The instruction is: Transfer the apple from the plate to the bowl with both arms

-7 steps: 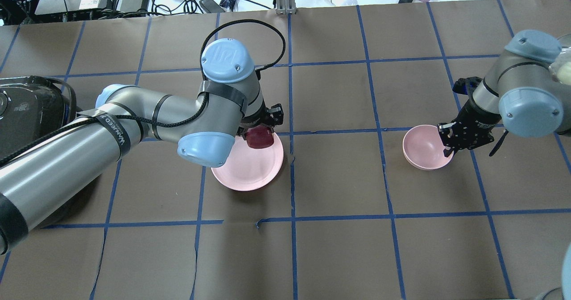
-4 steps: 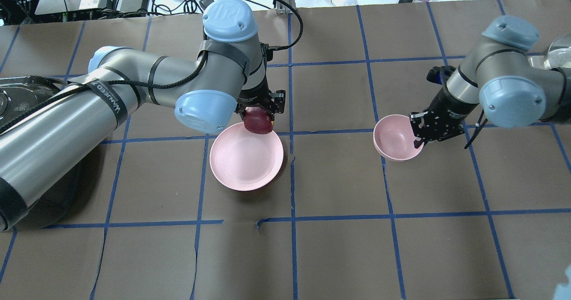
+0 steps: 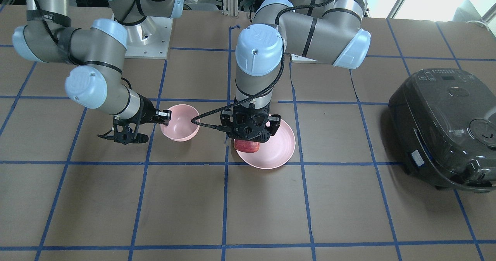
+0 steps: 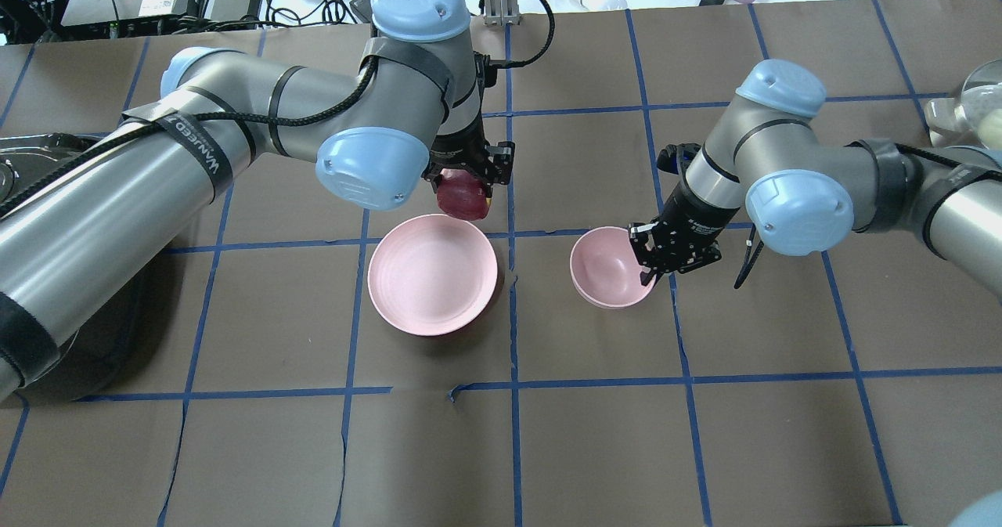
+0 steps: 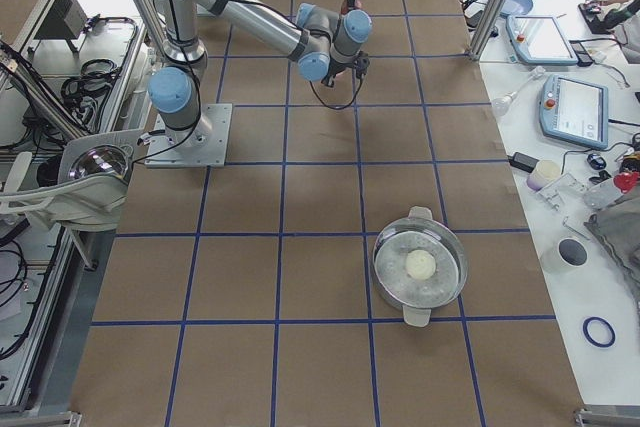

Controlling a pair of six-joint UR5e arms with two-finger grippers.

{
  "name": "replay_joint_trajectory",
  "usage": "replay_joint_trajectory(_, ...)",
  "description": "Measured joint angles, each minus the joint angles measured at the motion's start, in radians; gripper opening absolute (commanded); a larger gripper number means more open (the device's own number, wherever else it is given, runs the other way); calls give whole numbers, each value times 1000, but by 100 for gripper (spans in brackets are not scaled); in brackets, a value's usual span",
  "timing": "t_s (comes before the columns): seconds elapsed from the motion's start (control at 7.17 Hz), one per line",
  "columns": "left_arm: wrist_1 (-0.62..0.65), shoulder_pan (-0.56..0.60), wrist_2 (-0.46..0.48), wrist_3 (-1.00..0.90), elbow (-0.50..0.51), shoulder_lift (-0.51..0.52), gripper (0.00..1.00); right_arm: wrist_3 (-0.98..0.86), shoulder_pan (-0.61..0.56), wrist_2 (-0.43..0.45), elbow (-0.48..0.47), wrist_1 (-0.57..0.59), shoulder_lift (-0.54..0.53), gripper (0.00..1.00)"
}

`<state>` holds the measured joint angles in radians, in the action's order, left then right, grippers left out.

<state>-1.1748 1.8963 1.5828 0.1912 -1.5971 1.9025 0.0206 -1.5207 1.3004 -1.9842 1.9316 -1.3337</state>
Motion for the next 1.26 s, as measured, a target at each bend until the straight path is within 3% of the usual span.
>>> replay_joint_trajectory(0.14, -1, 3, 0, 5, 1, 0, 0, 13, -13, -1, -11, 17, 11, 32)
replay_joint_trajectory(0.28, -1, 8, -1, 30, 2, 0, 0, 29, -18, 3, -14, 32, 19, 99)
replay_joint_trajectory(0.56, 9, 34, -36, 178, 2, 1, 0, 42, -19, 13, -11, 66, 18, 100)
replay_joint_trajectory(0.7, 13, 52, -96, 269, -1, 2, 0, 44, -13, 24, 9, 71, 13, 100)
replay_joint_trajectory(0.98, 33, 113, -204, 464, -7, 15, 0, 17, 13, 175, 110, 9, 4, 100)
replay_joint_trajectory(1.26, 132, 174, -229, 630, -7, 70, 0, -33, 93, 274, 170, -75, -24, 100)
